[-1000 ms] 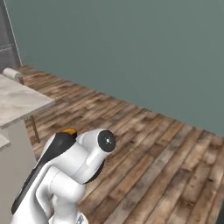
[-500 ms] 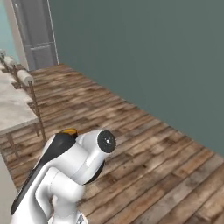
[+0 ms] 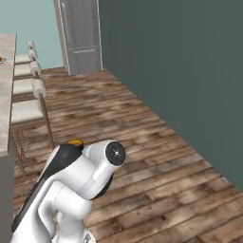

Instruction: Pick up the brewed coffee from the coffee machine and place it next to the breakfast plate on the dining counter.

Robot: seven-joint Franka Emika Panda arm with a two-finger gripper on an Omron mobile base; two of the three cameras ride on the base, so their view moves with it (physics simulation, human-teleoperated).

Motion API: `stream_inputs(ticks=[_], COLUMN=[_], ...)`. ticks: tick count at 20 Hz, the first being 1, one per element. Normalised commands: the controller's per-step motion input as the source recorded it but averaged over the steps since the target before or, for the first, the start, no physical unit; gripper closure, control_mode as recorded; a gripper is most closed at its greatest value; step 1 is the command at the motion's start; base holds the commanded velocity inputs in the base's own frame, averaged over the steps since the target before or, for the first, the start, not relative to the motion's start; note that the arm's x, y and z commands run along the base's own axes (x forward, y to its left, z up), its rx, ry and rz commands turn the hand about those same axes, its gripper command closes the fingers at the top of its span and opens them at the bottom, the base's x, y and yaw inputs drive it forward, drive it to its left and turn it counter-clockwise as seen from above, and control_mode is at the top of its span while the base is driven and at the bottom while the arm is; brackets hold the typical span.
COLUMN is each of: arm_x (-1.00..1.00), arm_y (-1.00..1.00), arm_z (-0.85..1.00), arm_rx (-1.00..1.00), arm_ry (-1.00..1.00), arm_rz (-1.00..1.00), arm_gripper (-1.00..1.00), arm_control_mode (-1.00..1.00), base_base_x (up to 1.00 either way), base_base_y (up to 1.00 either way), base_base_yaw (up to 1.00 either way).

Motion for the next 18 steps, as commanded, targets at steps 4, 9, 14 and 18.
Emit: stream_inputs(ticks=[4,9,14,18], arm_x=[0.00,0.00,0.00,0.00], arm_y=[0.00,0.00,0.00,0.00], arm_z=[0.00,0.00,0.00,0.00], arm_rx=[0.00,0.00,0.00,0.00], arm_ry=[0.00,0.00,0.00,0.00], arm_rz=[0.00,0.00,0.00,0.00], arm_gripper=[1.00,1.00,1.00,1.00], arm_control_mode=[1.00,1.00,1.00,1.00], base_base_x=[1.00,1.00,1.00,1.00], base_base_y=[-0.58,-0.59,-0.41,-0.15], base_base_yaw=[0.41,0.39,0.40,0.43])
